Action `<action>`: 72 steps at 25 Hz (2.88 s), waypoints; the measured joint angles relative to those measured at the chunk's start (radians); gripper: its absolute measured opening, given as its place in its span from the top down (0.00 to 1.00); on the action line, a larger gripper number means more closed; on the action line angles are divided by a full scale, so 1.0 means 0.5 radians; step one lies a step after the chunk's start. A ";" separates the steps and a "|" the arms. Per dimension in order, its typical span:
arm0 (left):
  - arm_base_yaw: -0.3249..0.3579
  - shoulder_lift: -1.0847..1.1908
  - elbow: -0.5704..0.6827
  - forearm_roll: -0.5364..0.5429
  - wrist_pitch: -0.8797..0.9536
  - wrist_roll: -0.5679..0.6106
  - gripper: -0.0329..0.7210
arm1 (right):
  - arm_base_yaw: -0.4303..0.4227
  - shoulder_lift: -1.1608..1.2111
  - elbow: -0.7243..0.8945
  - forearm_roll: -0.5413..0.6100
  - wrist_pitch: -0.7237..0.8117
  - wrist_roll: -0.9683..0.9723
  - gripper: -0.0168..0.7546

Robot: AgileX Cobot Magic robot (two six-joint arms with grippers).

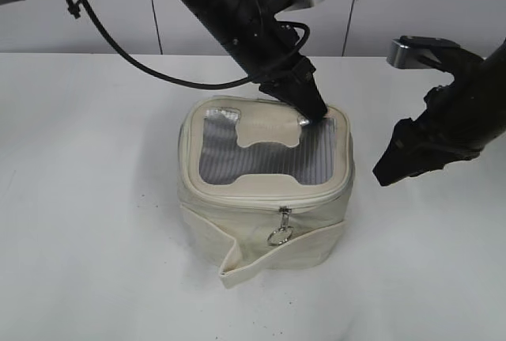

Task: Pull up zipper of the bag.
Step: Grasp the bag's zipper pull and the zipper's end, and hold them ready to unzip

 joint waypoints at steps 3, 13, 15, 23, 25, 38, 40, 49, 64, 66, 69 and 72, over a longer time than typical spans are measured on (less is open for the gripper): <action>0.000 0.000 0.000 0.000 0.000 0.000 0.86 | 0.000 0.000 0.019 0.086 -0.069 -0.176 0.41; 0.001 0.000 0.000 0.002 0.000 0.000 0.86 | 0.000 0.082 0.025 0.368 -0.175 -0.779 0.41; 0.001 0.000 0.000 0.002 0.000 0.000 0.86 | 0.000 0.147 0.025 0.421 -0.190 -0.872 0.41; 0.006 0.000 0.000 0.007 0.002 0.000 0.87 | -0.003 0.244 0.026 0.772 -0.312 -1.401 0.43; 0.006 0.000 0.000 0.011 0.002 0.000 0.87 | -0.003 0.294 0.016 0.833 -0.314 -1.450 0.50; 0.006 -0.015 0.000 0.036 -0.005 0.000 0.87 | -0.055 0.284 -0.010 0.785 -0.268 -1.011 0.97; 0.006 -0.020 0.000 0.038 0.000 0.000 0.87 | -0.059 0.213 -0.010 0.712 -0.221 -0.940 0.97; 0.007 -0.023 0.000 0.034 0.018 0.000 0.87 | -0.062 0.102 -0.014 0.480 -0.024 -0.666 0.97; 0.007 -0.023 0.000 0.035 0.019 -0.029 0.87 | 0.010 -0.037 0.109 0.381 0.329 -0.505 0.97; 0.007 -0.023 0.000 0.035 0.022 -0.029 0.87 | 0.054 -0.112 0.185 0.376 0.332 -0.474 0.97; 0.007 -0.023 0.000 0.033 0.035 -0.029 0.87 | 0.158 -0.225 0.277 0.376 0.303 -0.417 0.97; 0.003 -0.023 0.000 0.024 0.061 -0.029 0.87 | 0.334 -0.295 0.308 0.360 0.241 -0.326 0.97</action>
